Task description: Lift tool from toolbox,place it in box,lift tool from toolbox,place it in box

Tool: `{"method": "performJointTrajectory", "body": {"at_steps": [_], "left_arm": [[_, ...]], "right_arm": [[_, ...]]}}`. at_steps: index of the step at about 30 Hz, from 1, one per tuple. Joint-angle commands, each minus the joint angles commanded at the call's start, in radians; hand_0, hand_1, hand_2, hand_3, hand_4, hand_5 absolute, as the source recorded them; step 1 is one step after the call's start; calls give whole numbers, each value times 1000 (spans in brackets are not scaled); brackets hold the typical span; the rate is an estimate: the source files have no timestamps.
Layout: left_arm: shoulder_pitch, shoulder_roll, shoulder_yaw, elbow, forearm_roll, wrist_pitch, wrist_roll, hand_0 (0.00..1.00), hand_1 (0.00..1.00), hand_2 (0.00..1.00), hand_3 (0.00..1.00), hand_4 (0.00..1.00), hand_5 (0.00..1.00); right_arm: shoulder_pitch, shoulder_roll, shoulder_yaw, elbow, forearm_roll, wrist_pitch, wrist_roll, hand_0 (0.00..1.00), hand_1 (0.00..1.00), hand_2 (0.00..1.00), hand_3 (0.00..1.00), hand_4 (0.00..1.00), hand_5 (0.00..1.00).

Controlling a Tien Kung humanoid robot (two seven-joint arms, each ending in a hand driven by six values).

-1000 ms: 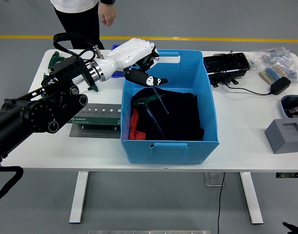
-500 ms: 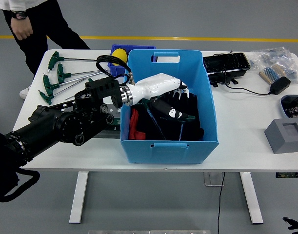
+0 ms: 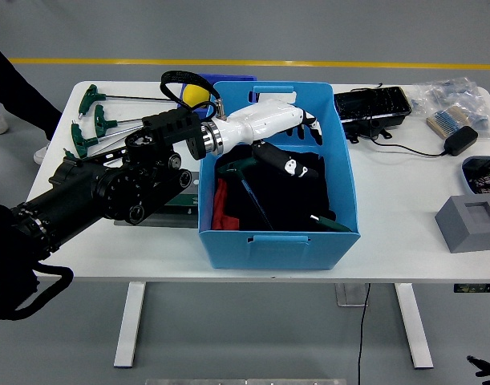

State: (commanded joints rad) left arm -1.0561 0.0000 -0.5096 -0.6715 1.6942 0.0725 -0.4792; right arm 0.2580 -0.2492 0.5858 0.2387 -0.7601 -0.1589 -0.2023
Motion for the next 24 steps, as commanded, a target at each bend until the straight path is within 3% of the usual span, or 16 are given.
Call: {"method": "performJointTrajectory", "body": {"at_steps": [2,8,13,15,16,17,19,24], "left_arm": [[5,0,-33,-8,13,2,-2,492,609,719,652,915,628],[52,29,-225,-86,94,21,3,523,622,723,653,911,618],[156,81,-429,-211,136,20,43,555,624,716,629,906,611],[218,106,-507,-268,130,1,83,555,624,716,629,906,611],[256,119,-552,-301,112,-14,110,497,541,639,620,891,608],[284,127,-591,-322,98,-22,129,497,541,639,620,891,608],[359,160,-670,-379,7,-42,206,497,541,639,620,891,608],[488,207,-716,-496,-201,-80,358,435,496,627,631,894,619]], "right_arm": [[-2,0,0,0,0,0,0,618,596,668,540,776,659],[-10,3,1,-1,0,-2,2,618,597,667,540,776,658],[-16,6,-5,-3,14,-5,7,619,597,668,539,775,657],[-20,7,-6,-4,19,-6,9,619,597,668,539,775,657],[-21,8,-7,-5,21,-7,10,619,598,667,540,774,655],[-22,8,-7,-5,23,-7,11,619,598,667,540,774,655],[-25,10,-9,-6,27,-9,13,619,598,667,540,774,655],[-27,13,-7,-8,21,-8,15,617,596,668,540,775,655]]}}
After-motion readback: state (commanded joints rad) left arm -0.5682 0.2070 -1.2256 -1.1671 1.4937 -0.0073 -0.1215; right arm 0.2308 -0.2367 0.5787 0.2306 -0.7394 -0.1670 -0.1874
